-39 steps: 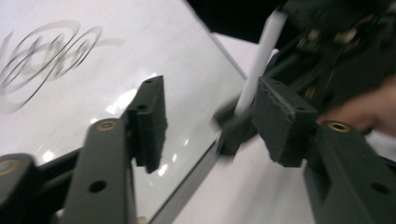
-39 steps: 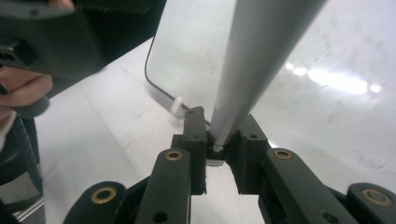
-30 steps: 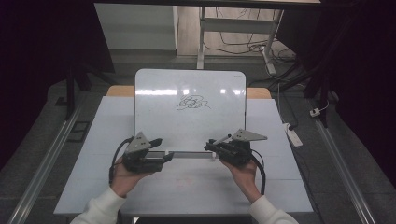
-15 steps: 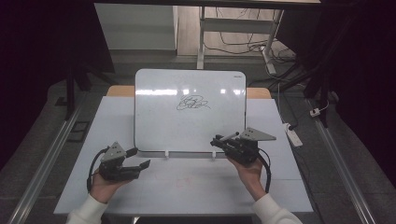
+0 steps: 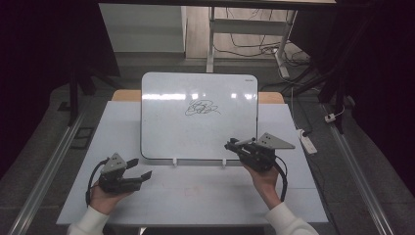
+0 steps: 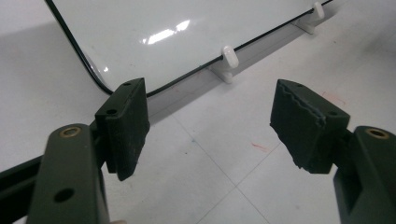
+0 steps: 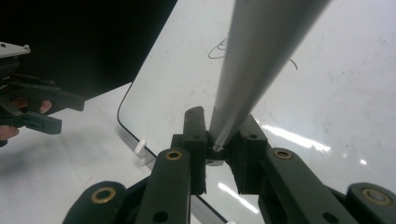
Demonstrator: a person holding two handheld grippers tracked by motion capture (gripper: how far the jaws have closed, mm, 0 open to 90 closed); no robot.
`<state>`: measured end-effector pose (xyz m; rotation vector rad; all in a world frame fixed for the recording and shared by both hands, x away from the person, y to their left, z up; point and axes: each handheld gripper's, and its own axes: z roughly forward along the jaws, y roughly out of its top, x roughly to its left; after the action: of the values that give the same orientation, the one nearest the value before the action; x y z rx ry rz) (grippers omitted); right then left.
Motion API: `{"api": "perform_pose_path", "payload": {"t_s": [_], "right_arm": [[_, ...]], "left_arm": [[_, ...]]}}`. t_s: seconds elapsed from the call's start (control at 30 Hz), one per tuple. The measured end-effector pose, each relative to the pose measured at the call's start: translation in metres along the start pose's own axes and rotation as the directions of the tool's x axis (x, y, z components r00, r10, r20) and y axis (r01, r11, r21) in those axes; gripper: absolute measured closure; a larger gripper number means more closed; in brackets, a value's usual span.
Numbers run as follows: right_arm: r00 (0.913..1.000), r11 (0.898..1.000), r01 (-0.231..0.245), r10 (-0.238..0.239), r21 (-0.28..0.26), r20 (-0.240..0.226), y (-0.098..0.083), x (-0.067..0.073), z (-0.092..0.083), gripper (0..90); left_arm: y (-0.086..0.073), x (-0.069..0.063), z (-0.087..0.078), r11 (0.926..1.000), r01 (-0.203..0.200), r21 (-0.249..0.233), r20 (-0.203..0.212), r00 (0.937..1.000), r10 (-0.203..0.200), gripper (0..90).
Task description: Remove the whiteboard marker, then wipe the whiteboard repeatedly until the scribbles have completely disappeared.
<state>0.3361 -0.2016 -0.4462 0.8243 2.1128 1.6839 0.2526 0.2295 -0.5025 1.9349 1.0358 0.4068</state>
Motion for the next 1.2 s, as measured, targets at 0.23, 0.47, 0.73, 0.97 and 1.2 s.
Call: {"api": "perform_pose_path", "payload": {"t_s": [0.23, 0.47, 0.73, 0.97, 1.2], "right_arm": [[0.9998, 1.000, 0.018, -0.018, -0.012, 0.002, 0.000, 0.000, 0.000, 77.6], [0.9991, 0.999, 0.041, -0.041, -0.031, 0.013, 0.012, -0.006, 0.010, 77.6], [0.9970, 0.996, 0.055, -0.050, -0.075, 0.058, 0.055, -0.030, 0.048, 77.6], [0.9984, 0.998, 0.020, -0.017, -0.053, 0.055, 0.079, -0.045, 0.103, 77.6], [0.9946, 0.997, 0.069, -0.068, -0.019, 0.079, 0.094, -0.044, 0.158, 77.7]], "left_arm": [[-0.001, 0.001, 0.002, 0.9999, 0.005, 0.010, 0.005, 1.0000, -0.005, 28.1], [-0.001, 0.002, 0.002, 0.9999, 0.007, 0.010, 0.007, 1.0000, -0.007, 28.0], [-0.002, 0.002, 0.009, 0.9994, 0.003, 0.036, 0.010, 0.9999, -0.004, 28.0], [-0.003, 0.002, 0.011, 0.9991, -0.002, 0.043, 0.008, 1.0000, 0.002, 28.0], [-0.003, 0.002, 0.012, 0.9990, -0.010, 0.044, 0.002, 1.0000, 0.010, 28.0]]}}
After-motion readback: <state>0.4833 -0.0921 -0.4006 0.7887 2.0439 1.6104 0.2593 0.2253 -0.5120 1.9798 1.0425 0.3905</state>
